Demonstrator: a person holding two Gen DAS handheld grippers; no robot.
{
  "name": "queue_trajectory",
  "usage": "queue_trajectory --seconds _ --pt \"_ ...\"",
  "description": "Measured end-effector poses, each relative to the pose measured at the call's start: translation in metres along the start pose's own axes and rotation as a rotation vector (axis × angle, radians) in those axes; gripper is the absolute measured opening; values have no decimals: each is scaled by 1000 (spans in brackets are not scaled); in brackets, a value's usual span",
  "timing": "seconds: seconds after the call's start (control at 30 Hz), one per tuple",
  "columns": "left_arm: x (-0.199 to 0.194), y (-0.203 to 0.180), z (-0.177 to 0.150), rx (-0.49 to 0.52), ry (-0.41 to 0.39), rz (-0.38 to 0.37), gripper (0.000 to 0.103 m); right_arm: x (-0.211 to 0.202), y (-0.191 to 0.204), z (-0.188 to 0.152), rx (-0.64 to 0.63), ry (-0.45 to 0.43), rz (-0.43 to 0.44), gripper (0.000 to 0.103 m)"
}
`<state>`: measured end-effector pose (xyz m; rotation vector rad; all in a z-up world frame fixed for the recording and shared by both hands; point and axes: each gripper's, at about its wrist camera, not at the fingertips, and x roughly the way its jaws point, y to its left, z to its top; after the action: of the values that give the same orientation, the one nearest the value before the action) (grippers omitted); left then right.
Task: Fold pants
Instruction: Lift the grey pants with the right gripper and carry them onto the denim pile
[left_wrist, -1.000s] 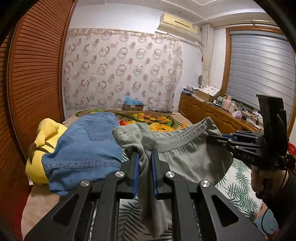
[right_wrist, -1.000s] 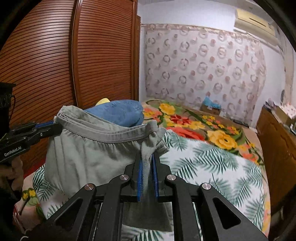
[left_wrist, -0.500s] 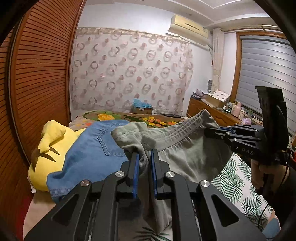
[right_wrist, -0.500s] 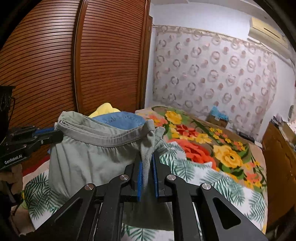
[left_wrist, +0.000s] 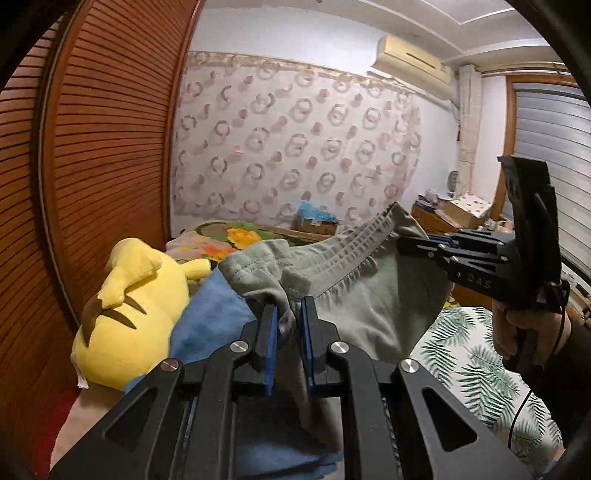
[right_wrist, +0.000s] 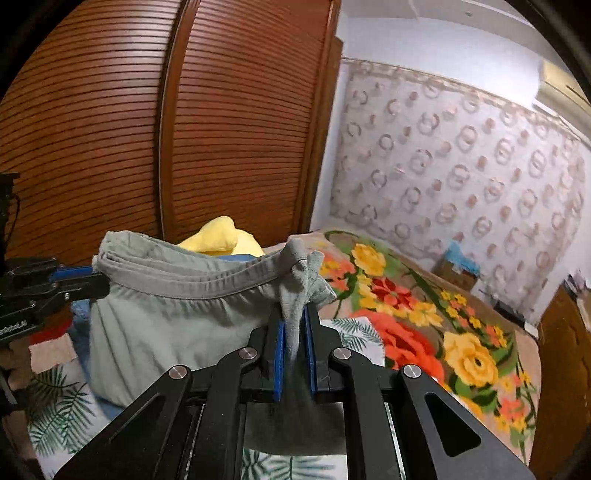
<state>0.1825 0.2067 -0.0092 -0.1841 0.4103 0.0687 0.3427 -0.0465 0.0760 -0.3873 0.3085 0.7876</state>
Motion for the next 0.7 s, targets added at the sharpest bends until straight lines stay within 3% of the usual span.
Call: queue_trajectory --seconds 0.53,0.7 --pt "-14 18 -19 -113 -45 107 14 72 -2 29 -133 -7 117 10" --pt "-12 24 -28 -142 -6 131 14 83 3 33 -146 0 145 10"
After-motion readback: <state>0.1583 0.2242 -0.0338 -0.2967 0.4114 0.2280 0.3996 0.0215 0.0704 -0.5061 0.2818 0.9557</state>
